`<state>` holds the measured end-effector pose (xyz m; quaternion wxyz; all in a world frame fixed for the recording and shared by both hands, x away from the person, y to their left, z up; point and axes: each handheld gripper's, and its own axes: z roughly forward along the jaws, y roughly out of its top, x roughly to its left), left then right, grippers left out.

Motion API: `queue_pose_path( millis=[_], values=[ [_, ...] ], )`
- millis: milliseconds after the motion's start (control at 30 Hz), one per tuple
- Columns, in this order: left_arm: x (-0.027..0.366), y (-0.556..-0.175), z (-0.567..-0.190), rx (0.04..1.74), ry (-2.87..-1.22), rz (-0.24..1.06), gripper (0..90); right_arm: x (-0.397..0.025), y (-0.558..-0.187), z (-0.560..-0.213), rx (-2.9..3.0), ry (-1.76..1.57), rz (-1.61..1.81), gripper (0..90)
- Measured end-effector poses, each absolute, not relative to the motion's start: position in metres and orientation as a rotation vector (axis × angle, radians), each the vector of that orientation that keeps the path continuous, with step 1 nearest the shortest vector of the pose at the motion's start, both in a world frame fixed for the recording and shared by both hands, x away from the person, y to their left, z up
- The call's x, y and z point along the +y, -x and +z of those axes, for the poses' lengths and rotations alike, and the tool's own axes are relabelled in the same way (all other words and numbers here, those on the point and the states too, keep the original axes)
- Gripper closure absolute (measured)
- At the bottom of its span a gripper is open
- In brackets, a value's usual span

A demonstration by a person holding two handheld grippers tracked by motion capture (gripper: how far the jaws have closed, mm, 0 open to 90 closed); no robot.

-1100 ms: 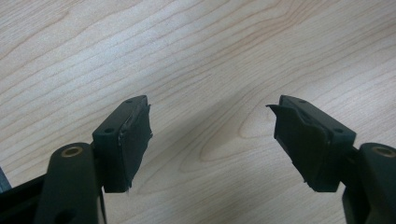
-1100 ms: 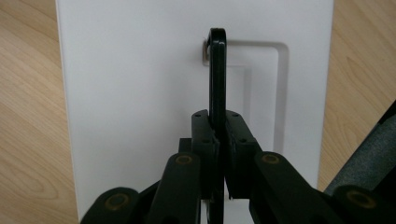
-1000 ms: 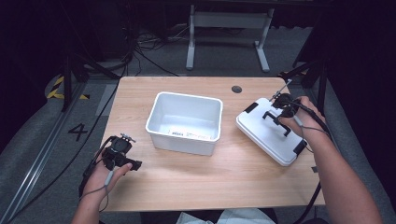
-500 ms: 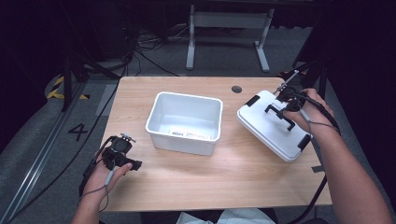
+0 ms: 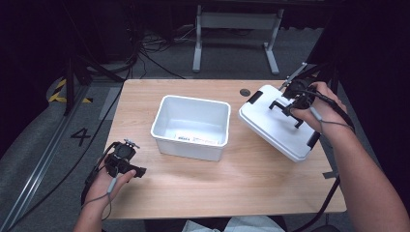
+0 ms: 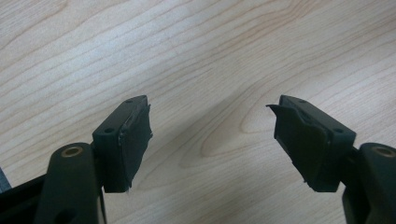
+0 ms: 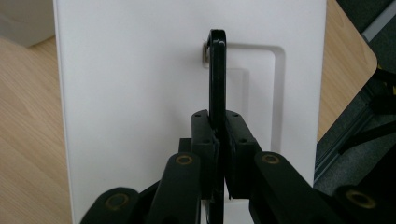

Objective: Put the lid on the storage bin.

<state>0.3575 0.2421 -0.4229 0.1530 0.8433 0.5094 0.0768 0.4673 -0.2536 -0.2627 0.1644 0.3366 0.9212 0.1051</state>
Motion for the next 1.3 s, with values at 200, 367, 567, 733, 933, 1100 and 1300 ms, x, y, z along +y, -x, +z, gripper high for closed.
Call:
queue_pose_path(
  millis=[200, 367, 567, 733, 933, 1100, 1300],
  values=[
    [0.245, -0.354, -0.423, 1.474, -2.402, 0.225, 27.6, -0.234, -0.463, -0.246, 2.623, -0.873, 0.31, 84.9],
    [0.249, -0.351, -0.423, 1.483, -2.407, 0.228, 27.6, -0.214, -0.462, -0.231, 2.637, -0.812, 0.332, 84.9],
    [0.251, -0.351, -0.422, 1.484, -2.402, 0.225, 27.6, -0.193, -0.463, -0.221, 2.644, -0.744, 0.341, 84.9],
    [0.254, -0.35, -0.423, 1.492, -2.39, 0.226, 27.6, -0.172, -0.463, -0.214, 2.656, -0.679, 0.347, 84.9],
    [0.254, -0.351, -0.424, 1.493, -2.39, 0.232, 27.6, -0.151, -0.464, -0.21, 2.667, -0.628, 0.354, 84.9],
    [0.252, -0.358, -0.424, 1.483, -2.4, 0.229, 27.6, -0.128, -0.465, -0.207, 2.676, -0.567, 0.364, 85.0],
    [0.251, -0.363, -0.426, 1.495, -2.403, 0.213, 27.7, -0.099, -0.466, -0.211, 2.705, -0.498, 0.351, 85.0]
  ],
)
